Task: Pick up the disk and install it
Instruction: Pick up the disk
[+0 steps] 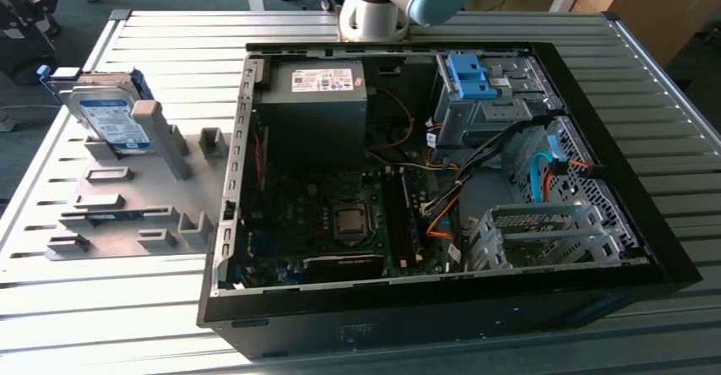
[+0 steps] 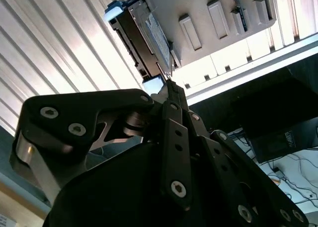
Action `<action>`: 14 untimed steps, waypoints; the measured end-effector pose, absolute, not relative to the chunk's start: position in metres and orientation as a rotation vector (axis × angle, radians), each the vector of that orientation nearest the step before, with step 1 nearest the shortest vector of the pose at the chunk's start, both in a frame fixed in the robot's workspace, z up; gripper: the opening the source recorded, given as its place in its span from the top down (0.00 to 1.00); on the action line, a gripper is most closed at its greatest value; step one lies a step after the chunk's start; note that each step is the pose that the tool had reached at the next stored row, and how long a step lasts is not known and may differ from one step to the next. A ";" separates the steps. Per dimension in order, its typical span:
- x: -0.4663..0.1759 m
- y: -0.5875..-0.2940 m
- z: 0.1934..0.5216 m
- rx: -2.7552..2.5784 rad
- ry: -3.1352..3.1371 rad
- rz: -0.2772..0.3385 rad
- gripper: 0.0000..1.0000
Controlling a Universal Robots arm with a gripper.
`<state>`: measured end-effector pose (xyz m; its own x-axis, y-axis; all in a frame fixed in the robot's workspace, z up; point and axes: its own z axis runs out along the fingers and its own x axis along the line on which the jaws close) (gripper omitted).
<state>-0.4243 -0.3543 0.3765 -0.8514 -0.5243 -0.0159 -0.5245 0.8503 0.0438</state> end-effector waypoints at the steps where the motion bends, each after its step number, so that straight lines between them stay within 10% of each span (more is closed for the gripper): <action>1: -0.424 -0.354 0.376 -0.856 3.018 0.073 0.89; 14: -0.424 -0.354 0.376 -0.961 2.988 0.073 0.89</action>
<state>-0.4243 -0.3543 0.3765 -0.8126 -0.5825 -0.0159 -0.5826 0.8116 0.0438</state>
